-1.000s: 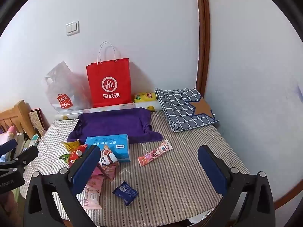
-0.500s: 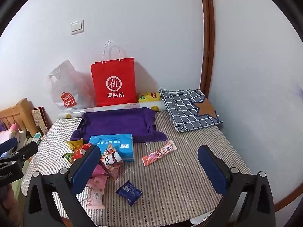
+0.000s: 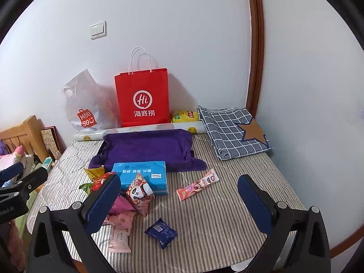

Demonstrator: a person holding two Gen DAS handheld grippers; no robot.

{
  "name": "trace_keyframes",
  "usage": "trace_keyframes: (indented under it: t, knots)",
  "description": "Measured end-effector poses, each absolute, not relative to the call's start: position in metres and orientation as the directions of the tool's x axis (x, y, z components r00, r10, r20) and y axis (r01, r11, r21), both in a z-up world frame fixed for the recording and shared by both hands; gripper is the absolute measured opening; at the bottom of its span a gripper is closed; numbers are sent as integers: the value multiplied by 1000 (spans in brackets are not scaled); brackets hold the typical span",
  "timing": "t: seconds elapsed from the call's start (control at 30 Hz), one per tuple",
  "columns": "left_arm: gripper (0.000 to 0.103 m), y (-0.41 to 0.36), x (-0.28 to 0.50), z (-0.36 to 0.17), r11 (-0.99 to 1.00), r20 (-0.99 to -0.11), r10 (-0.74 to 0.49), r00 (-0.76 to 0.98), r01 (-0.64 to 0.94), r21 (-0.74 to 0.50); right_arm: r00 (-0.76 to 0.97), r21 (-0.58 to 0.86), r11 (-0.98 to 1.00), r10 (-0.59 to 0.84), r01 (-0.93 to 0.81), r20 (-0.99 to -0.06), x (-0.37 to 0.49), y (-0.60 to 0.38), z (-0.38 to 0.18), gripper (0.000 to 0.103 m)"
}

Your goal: Organize snacks

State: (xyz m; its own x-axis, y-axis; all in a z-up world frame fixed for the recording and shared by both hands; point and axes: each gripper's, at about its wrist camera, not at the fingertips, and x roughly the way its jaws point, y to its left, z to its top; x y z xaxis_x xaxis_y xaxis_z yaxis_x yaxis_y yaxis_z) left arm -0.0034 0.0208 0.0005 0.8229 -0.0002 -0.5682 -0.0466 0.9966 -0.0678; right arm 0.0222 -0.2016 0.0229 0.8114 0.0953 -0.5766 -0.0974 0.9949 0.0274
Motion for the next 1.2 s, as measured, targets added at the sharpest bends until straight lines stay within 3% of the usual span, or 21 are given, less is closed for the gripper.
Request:
trace_keyframes:
  t: [0.7,1.2]
  knots:
    - [102,35,15,-6,993,-595,-55,802,-18,-116,805,49,996,93,-80,-586,37,-202,19,103]
    - [102,39,33,-16,997,-602,13,798,-56,-53,801,18,993,103,-114,-589,52,-185,12,103]
